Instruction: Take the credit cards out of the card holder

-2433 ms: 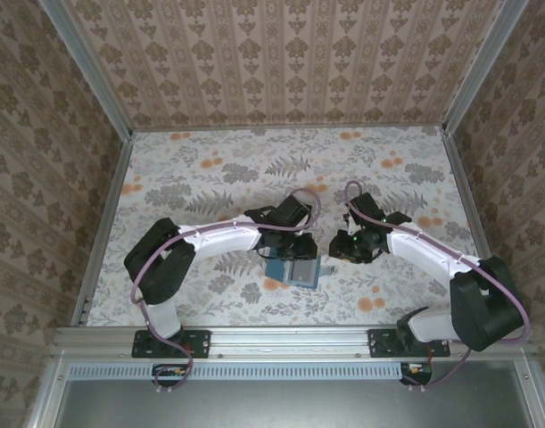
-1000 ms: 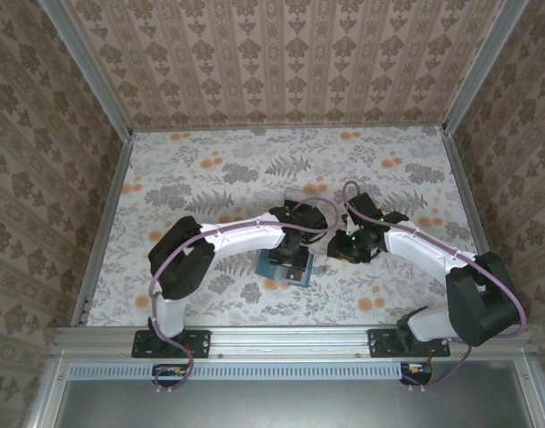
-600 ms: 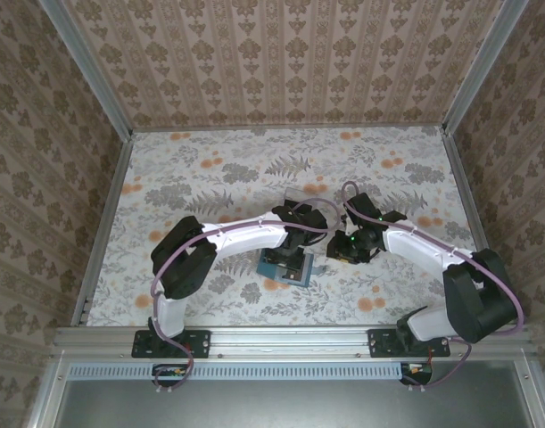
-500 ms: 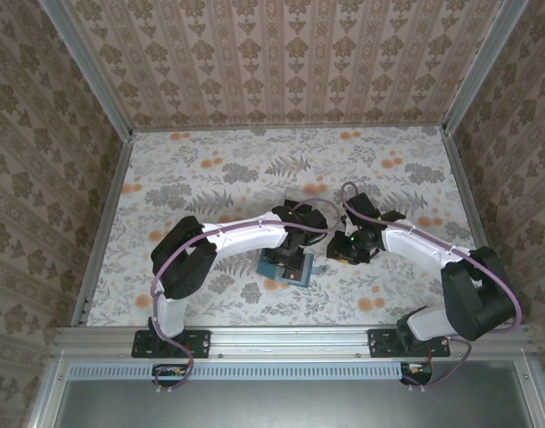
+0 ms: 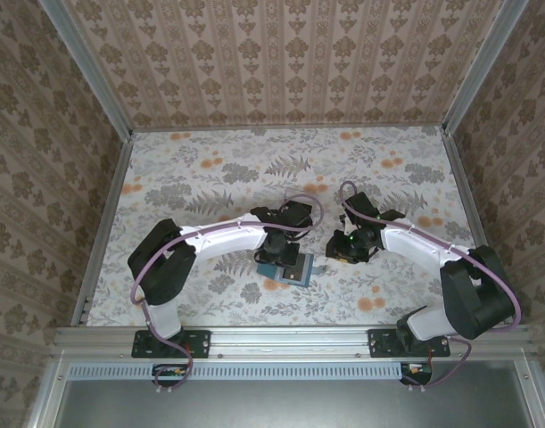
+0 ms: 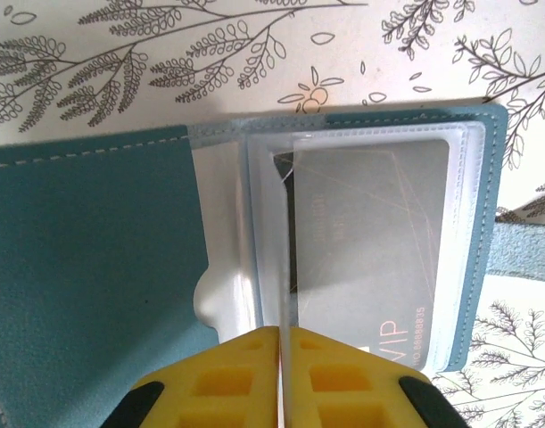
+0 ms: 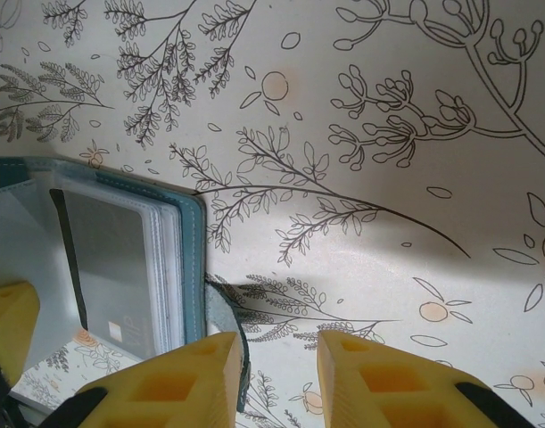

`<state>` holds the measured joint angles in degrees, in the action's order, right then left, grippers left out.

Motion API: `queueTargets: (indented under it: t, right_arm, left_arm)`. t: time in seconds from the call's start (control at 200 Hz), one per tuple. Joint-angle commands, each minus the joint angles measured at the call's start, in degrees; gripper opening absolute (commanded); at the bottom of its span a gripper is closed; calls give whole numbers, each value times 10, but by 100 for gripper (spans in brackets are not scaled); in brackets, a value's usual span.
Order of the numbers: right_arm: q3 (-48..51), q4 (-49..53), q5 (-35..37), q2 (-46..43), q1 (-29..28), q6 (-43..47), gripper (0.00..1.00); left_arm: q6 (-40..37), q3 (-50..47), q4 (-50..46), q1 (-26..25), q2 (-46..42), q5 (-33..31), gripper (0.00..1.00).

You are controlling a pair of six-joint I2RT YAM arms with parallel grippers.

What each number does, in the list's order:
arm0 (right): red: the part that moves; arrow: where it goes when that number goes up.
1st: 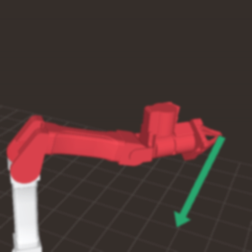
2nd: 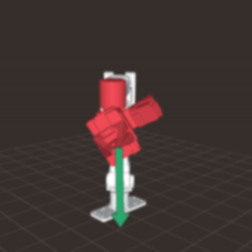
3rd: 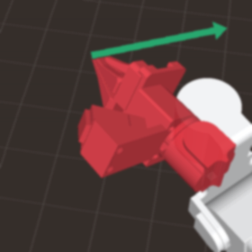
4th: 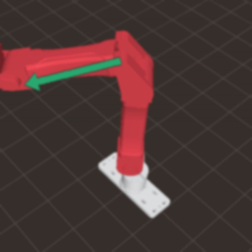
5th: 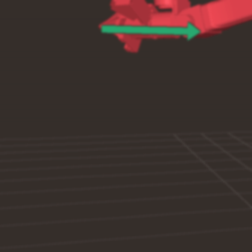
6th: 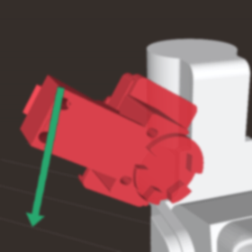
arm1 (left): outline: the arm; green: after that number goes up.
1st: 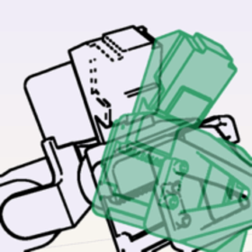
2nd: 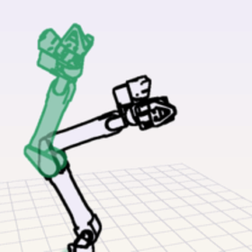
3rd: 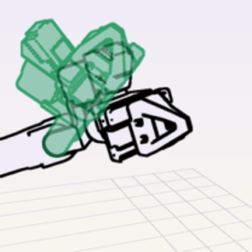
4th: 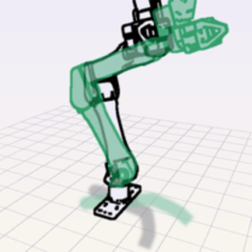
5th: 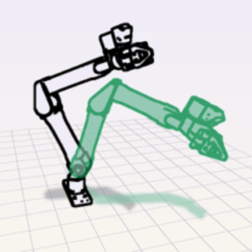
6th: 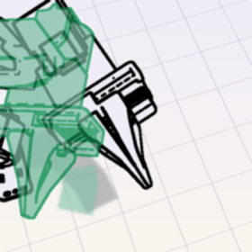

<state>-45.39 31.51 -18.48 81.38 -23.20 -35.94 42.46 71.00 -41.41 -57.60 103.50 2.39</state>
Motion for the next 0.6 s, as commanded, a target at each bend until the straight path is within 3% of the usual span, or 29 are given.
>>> queueTargets:
  t: [0.0,0.235,0.595]
  right_arm:
    - [-15,11,-6,7,-5,9,30]
    - [-21,24,-5,3,-7,12,30]
    - [-45,58,-1,-12,-6,16,29]
  left_arm:
    - [9,-11,-5,6,-14,0,12]
    - [-10,8,-77,11,1,-59,31]
    - [-18,8,-123,10,26,-100,37]
